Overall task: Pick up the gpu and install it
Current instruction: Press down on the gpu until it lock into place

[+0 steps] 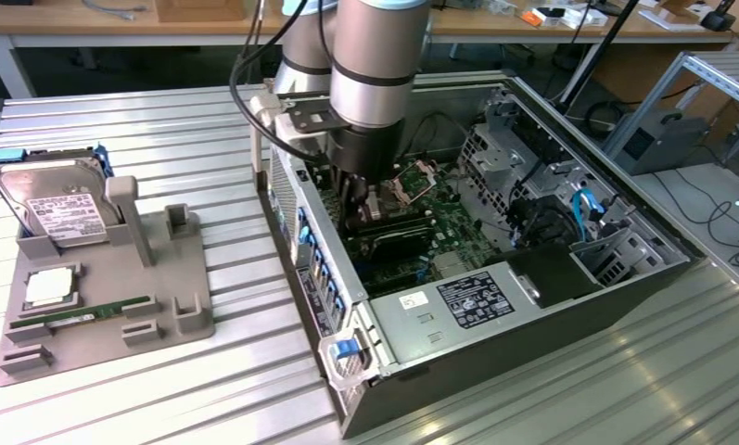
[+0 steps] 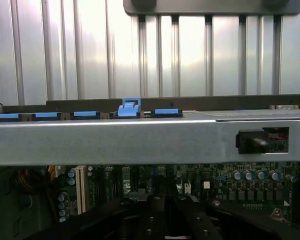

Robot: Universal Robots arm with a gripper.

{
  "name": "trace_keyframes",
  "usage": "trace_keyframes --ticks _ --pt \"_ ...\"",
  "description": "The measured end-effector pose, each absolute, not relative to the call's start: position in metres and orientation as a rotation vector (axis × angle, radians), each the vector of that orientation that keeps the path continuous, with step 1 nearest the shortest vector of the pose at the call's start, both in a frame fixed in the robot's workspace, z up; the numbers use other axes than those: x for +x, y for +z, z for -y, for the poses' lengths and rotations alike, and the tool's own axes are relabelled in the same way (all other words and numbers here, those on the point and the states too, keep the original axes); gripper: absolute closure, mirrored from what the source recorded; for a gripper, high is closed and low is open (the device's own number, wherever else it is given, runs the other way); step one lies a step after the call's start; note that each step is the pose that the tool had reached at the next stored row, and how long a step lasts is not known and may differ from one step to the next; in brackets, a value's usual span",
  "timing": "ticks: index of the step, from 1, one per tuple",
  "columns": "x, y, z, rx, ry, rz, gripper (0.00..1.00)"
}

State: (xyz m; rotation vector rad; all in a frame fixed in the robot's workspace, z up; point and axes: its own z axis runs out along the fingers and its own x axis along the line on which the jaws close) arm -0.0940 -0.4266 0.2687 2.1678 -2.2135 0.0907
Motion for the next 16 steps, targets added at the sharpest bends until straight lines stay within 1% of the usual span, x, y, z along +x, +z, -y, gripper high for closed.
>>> trace_keyframes --ticks 8,12,16 --pt "-0.088 0.270 0.428 2.171 0.083 2.218 0.87" --pt "-0.088 0.279 0.429 2.177 0.071 2.223 0.87" --pt "-0.092 0.280 0.439 2.181 0.061 2.228 0.87"
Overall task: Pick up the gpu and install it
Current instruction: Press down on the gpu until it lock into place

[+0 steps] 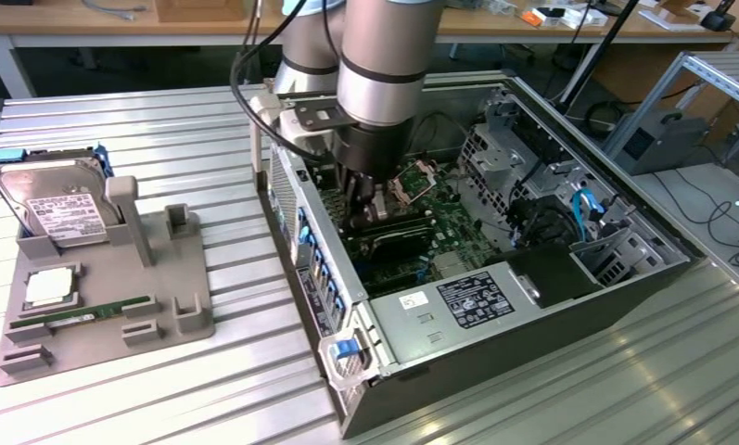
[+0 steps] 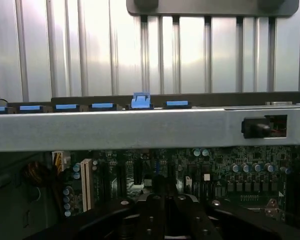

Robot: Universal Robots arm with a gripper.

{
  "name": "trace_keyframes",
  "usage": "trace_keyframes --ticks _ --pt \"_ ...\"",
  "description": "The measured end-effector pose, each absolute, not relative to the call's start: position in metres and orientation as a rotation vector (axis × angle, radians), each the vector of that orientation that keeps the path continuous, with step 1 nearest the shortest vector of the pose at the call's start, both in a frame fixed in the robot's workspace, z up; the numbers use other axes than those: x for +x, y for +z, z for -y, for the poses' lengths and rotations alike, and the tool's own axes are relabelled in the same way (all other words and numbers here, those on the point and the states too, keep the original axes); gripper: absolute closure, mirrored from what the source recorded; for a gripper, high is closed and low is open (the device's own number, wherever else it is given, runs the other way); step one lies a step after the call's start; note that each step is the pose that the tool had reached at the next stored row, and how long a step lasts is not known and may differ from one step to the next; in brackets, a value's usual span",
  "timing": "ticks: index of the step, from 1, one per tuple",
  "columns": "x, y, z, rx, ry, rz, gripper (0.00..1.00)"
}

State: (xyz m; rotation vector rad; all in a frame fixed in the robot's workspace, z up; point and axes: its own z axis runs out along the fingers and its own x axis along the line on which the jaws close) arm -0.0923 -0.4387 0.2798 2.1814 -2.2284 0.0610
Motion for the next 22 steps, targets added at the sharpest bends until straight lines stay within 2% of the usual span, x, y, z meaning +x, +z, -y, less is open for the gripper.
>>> trace_keyframes --ticks 22 --pt "-0.123 0.280 0.444 2.182 0.061 2.229 0.87"
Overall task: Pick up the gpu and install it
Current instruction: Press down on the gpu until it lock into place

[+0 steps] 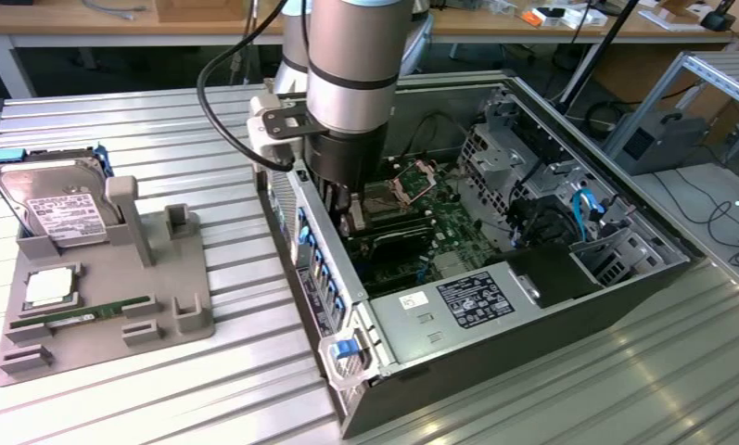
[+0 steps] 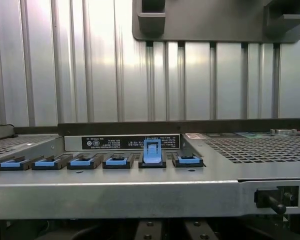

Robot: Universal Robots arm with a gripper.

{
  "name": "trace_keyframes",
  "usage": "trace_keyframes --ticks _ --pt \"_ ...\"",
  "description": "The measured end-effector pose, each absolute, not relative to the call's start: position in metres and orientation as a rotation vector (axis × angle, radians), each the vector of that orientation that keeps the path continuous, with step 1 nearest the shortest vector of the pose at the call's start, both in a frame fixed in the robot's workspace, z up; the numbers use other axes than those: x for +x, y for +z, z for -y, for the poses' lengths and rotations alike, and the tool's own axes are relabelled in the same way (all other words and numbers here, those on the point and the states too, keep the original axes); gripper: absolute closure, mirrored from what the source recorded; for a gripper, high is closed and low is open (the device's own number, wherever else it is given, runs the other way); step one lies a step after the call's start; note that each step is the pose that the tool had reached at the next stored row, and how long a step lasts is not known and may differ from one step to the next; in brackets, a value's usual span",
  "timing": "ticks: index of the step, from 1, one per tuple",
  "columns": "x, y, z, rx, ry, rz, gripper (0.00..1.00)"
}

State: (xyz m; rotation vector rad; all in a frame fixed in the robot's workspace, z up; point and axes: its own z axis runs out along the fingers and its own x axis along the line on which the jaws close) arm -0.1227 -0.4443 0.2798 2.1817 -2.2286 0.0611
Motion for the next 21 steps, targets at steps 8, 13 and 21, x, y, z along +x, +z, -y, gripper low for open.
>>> trace_keyframes --ticks 8,13,21 --pt "-0.125 0.280 0.444 2.183 0.057 2.231 0.87" --pt "-0.124 0.280 0.444 2.186 0.051 2.233 0.87" --pt "-0.111 0.280 0.444 2.257 0.047 2.164 0.87"
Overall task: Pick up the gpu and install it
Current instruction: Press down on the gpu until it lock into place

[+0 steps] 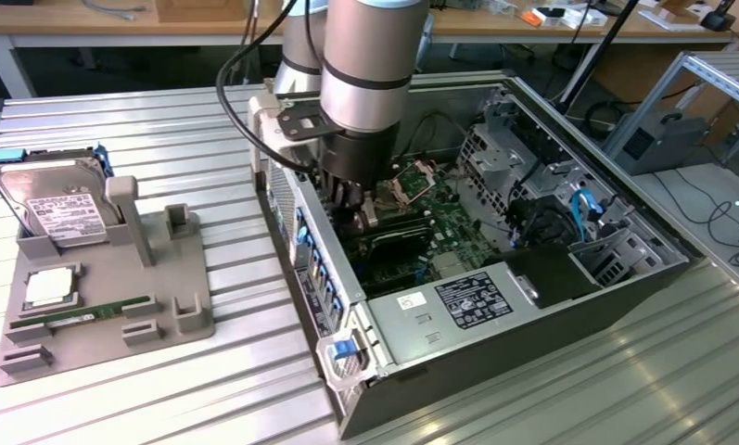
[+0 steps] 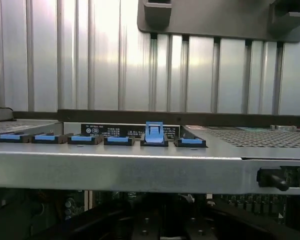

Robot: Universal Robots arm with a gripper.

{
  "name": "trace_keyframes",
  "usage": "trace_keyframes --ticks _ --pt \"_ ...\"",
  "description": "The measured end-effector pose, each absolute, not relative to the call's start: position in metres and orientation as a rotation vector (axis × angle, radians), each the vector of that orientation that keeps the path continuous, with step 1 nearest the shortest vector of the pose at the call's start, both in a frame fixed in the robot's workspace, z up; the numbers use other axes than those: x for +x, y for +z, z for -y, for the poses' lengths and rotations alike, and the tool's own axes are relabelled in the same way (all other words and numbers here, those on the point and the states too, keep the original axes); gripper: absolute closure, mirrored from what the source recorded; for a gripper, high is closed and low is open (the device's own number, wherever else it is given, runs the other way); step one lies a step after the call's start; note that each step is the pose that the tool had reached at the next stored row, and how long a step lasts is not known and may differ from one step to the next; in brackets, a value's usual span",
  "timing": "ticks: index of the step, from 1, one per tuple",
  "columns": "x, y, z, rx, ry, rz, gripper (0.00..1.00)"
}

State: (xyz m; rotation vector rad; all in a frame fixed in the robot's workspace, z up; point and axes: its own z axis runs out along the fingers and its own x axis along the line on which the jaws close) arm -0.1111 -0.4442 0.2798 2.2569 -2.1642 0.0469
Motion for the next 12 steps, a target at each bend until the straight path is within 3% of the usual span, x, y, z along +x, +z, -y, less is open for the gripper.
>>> trace_keyframes --ticks 12 --pt "-0.072 0.278 0.446 2.276 0.029 2.130 0.87"
